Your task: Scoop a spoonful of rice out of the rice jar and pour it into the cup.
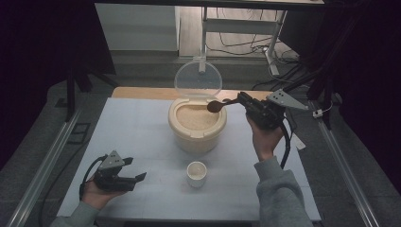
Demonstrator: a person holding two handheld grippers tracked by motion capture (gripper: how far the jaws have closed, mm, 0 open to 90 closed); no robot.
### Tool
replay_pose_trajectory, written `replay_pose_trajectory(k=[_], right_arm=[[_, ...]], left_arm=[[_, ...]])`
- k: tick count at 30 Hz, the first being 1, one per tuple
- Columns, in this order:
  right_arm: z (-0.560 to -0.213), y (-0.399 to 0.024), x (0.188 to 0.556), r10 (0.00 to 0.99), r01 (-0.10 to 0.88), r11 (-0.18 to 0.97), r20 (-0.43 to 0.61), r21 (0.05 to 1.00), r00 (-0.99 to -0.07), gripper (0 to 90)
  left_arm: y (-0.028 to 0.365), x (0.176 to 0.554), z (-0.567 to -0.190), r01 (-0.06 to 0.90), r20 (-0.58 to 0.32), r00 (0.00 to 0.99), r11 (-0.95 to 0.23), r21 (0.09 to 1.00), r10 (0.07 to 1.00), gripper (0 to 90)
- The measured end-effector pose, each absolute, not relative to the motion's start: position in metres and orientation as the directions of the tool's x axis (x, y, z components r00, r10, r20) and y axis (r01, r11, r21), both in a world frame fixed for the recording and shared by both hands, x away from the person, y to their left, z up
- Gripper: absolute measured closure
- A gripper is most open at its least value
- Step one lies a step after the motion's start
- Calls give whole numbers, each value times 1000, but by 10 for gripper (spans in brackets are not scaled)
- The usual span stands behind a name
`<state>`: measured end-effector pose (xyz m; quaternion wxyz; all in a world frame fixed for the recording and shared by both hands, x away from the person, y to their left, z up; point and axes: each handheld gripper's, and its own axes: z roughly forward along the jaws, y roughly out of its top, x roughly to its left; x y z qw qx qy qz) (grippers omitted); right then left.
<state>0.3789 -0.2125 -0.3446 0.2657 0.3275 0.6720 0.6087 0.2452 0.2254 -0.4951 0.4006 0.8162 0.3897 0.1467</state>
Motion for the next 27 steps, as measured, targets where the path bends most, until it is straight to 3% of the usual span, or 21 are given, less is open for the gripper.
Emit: replay_pose_trajectory(k=[11,15,27], right_arm=[[-351,-196,382,768,154,182,-43,971,-639,829],[-356,-190,385,766,204,188,-13,961,-643,829],[-377,-199,397,754,352,63,186,934,-630,828]], left_arm=[[225,245,-495,520,-73,652,-374,768,755,220],[225,245,-495,520,-73,651,-374,768,755,220],[225,245,-495,519,-71,652,-376,768,755,221]])
